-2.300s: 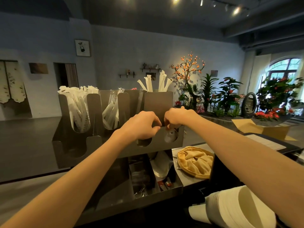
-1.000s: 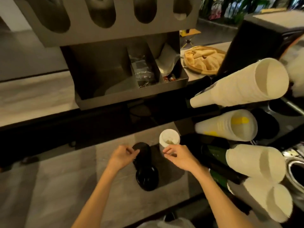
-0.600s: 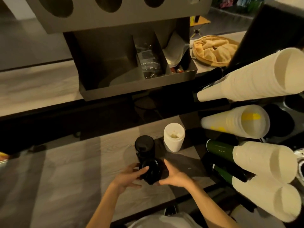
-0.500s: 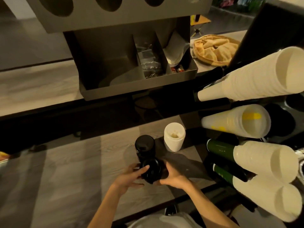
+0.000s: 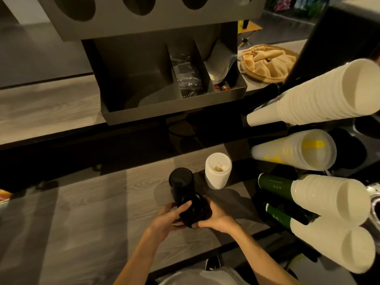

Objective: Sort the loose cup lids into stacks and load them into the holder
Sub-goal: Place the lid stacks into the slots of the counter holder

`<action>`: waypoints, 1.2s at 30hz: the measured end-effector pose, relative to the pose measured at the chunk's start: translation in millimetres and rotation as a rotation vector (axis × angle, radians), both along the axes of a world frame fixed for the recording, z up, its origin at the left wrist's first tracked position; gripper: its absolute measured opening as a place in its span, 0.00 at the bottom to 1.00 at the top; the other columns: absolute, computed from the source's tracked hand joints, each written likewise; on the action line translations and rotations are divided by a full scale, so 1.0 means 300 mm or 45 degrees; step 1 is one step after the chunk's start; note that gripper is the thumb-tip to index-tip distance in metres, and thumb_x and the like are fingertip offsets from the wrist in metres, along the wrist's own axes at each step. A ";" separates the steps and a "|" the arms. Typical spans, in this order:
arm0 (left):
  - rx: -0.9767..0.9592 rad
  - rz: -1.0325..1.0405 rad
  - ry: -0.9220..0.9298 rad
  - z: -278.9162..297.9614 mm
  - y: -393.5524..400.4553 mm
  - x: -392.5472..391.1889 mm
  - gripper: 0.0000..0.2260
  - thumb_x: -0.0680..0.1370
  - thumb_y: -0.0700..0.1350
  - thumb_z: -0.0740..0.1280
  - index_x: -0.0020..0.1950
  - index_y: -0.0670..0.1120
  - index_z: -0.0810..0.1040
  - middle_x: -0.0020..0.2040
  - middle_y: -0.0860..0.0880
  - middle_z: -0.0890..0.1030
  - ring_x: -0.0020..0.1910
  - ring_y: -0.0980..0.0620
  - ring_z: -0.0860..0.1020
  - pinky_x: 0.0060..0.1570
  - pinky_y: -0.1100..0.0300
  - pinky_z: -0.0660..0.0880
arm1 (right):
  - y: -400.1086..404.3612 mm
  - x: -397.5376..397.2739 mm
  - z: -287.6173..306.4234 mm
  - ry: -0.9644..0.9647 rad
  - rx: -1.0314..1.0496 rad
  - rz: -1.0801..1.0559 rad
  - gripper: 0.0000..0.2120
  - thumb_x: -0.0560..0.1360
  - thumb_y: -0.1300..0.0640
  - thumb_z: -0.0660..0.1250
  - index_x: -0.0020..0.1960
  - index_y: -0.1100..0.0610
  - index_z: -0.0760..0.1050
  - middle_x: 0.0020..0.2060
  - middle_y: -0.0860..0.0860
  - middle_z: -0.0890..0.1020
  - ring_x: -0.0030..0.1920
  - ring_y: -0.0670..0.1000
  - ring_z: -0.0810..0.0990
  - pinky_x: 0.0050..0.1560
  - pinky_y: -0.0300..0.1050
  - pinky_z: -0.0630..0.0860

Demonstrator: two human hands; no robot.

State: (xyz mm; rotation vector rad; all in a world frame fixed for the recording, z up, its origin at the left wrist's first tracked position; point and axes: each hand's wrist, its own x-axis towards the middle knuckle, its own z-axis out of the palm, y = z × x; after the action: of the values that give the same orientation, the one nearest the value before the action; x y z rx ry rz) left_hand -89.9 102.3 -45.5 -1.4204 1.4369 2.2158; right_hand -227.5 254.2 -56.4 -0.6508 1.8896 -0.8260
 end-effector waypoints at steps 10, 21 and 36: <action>0.095 0.075 0.083 0.014 0.032 -0.004 0.34 0.63 0.56 0.81 0.66 0.49 0.78 0.60 0.46 0.84 0.61 0.44 0.81 0.59 0.41 0.80 | 0.007 0.003 0.006 -0.068 0.014 0.006 0.46 0.68 0.54 0.83 0.79 0.48 0.62 0.71 0.45 0.73 0.73 0.47 0.70 0.70 0.43 0.68; 0.155 0.059 0.184 0.037 0.057 0.027 0.40 0.62 0.53 0.85 0.70 0.49 0.74 0.59 0.45 0.85 0.60 0.45 0.83 0.58 0.43 0.81 | 0.023 0.025 0.033 -0.176 0.057 0.038 0.51 0.64 0.50 0.85 0.80 0.48 0.61 0.72 0.45 0.73 0.74 0.48 0.70 0.72 0.45 0.70; -0.059 0.158 0.434 0.457 0.016 -0.086 0.31 0.63 0.55 0.80 0.64 0.52 0.78 0.59 0.48 0.84 0.60 0.49 0.81 0.60 0.47 0.80 | -0.021 -0.087 0.493 -0.597 -0.438 -0.495 0.24 0.70 0.50 0.77 0.65 0.48 0.81 0.56 0.48 0.87 0.58 0.50 0.85 0.56 0.54 0.82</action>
State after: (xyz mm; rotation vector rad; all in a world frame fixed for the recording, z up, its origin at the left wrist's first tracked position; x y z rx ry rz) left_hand -115.7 107.1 91.7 -1.2169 1.5426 2.6212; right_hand -253.5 247.8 91.3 -0.2518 1.4692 -1.4382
